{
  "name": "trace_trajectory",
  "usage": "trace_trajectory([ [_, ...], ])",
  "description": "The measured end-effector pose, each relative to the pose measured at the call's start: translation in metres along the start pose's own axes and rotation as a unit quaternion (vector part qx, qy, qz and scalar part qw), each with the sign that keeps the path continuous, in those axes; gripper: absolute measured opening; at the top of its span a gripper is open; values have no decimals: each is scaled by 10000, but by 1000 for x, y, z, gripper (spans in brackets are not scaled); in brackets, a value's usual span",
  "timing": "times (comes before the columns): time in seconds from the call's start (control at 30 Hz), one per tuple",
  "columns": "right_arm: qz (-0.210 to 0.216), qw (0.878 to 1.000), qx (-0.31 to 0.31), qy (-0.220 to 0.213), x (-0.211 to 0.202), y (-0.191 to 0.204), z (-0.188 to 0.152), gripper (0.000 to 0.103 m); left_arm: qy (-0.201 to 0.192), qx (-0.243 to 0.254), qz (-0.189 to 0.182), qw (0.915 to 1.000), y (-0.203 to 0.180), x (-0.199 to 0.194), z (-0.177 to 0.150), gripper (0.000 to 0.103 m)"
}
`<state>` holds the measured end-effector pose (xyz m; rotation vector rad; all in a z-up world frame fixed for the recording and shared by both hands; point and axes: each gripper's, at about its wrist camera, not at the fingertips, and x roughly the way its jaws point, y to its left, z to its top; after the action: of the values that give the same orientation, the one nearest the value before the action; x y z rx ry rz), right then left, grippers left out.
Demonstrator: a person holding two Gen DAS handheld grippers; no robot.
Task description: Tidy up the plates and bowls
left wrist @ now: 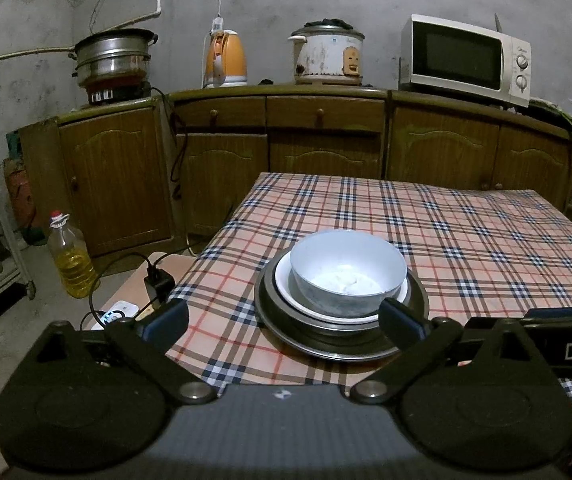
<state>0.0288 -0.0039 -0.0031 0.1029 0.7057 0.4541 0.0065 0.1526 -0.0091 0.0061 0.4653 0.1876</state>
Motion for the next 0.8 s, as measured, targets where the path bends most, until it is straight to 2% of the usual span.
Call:
trace_trajectory([
  [0.8,11,10000,18,13,2,-1,-2,80,83,-37,-16,10000,1,4,-1,103],
])
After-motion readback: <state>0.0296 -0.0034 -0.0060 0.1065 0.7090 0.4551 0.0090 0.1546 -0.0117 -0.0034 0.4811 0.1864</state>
